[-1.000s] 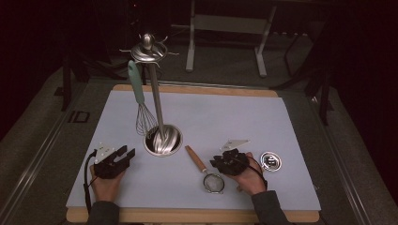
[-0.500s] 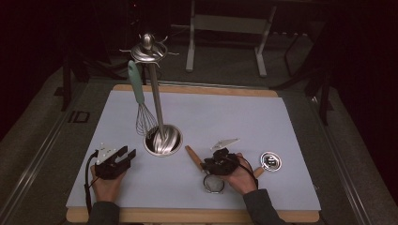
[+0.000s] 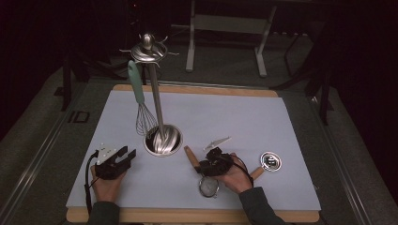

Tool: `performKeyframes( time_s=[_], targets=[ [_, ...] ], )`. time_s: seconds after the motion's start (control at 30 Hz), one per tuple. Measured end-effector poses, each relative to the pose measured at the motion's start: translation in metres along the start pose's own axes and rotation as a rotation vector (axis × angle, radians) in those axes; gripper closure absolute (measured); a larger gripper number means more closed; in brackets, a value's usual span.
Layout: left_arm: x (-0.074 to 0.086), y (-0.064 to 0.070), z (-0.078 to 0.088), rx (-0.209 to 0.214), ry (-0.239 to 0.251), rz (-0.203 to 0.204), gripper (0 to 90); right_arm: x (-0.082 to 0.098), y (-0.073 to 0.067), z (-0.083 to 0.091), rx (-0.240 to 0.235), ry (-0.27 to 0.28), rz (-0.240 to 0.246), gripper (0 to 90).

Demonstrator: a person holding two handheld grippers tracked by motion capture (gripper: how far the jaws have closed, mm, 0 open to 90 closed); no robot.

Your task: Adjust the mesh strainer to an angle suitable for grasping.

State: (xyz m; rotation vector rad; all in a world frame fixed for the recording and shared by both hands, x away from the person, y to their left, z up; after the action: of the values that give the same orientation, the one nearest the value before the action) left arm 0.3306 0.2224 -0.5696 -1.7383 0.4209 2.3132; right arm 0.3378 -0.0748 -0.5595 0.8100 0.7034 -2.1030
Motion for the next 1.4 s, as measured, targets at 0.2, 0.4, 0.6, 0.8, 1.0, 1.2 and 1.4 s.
performKeyframes(
  time_s=[0.2,0.4,0.6,0.8,1.0,1.2,1.4],
  targets=[
    [0.0,0.0,0.0,0.0,0.0,0.0,59.1,-0.001,0.001,-0.004,0.011,-0.056,-0.022,62.1],
    [0.0,0.0,0.0,0.0,0.0,-0.002,59.1,-0.002,0.002,-0.008,0.006,-0.107,-0.074,61.0],
    [0.0,0.001,0.0,-0.001,-0.001,-0.004,59.1,-0.003,0.0,-0.013,0.015,-0.141,-0.053,62.3],
    [0.0,0.001,0.0,-0.003,0.0,-0.003,58.7,-0.007,-0.004,-0.016,0.036,-0.166,-0.036,65.3],
    [0.0,0.002,0.0,0.0,0.001,-0.006,58.7,-0.008,-0.002,-0.013,0.034,-0.208,-0.012,68.3],
    [0.001,0.001,0.0,-0.002,-0.003,-0.009,58.7,-0.007,0.007,-0.008,0.038,-0.221,-0.02,70.4],
    [0.001,0.002,0.0,-0.004,-0.002,-0.012,58.7,-0.008,0.01,-0.011,-0.007,-0.258,-0.063,69.9]
  ],
)
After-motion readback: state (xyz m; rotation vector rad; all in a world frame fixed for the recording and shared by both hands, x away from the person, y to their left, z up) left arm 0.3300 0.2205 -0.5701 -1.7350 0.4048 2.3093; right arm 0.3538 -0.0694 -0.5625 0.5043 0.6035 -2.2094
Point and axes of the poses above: each handheld gripper's, and its own axes: z roughly backward along the jaws, x roughly out of its underside, y roughly to its right, the point moved 7 cm from there along -z, roughly forward along the jaws, and after that the axes turned 12 degrees about y, right-handed, at the moved point
